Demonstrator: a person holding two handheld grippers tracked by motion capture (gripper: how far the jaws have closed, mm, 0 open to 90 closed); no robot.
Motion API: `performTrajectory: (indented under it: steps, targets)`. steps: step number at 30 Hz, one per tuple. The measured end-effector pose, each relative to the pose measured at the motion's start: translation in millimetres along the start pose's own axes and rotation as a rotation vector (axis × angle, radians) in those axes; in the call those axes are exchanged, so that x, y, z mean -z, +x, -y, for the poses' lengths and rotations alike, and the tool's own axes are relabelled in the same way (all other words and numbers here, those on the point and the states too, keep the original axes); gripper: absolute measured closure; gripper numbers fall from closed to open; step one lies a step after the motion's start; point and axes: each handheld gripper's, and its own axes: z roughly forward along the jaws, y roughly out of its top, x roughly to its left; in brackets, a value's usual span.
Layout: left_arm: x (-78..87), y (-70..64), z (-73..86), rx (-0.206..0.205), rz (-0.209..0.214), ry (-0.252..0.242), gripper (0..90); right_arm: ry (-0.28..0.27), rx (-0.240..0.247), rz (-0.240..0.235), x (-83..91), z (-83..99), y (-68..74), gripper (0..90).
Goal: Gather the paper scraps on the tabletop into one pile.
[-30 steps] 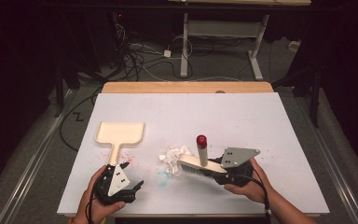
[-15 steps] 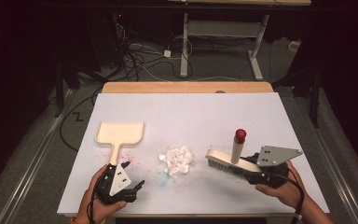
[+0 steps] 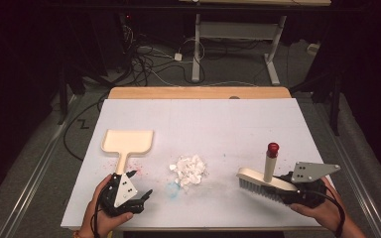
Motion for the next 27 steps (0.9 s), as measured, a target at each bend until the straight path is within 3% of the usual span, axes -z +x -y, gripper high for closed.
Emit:
performTrajectory:
  steps: [3, 8, 10, 14, 21, 23, 27]
  targets:
    - [-0.8, 0.4, -0.5, 0.004, 0.002, -0.001, 21.7, 0.007, -0.034, -0.020, 1.6, 3.5, -3.9, 67.6]
    - [-3.8, 1.4, -1.5, 0.000, 0.010, 0.001, 21.7, 0.073, -0.092, -0.079, -4.3, 7.8, -15.4, 67.6]
    - [-5.6, 1.4, -1.5, 0.000, 0.015, 0.006, 21.7, 0.107, -0.139, -0.101, -9.5, 8.8, -24.1, 67.5]
    - [-7.4, -0.6, -3.2, -0.011, 0.021, 0.012, 21.7, 0.166, -0.212, -0.078, -22.2, 5.1, -47.6, 65.6]
    - [-8.7, -0.7, -3.7, -0.016, 0.024, 0.016, 21.7, 0.241, -0.231, -0.035, -49.3, -8.5, -81.2, 54.7]
    - [-9.5, -1.1, -3.6, -0.017, 0.027, 0.018, 21.7, 0.233, -0.239, -0.032, -55.6, -11.1, -89.0, 49.5]
    - [-10.5, -1.4, -2.8, -0.020, 0.034, 0.025, 21.7, 0.267, -0.208, -0.023, -59.0, -16.2, -99.1, 43.2]
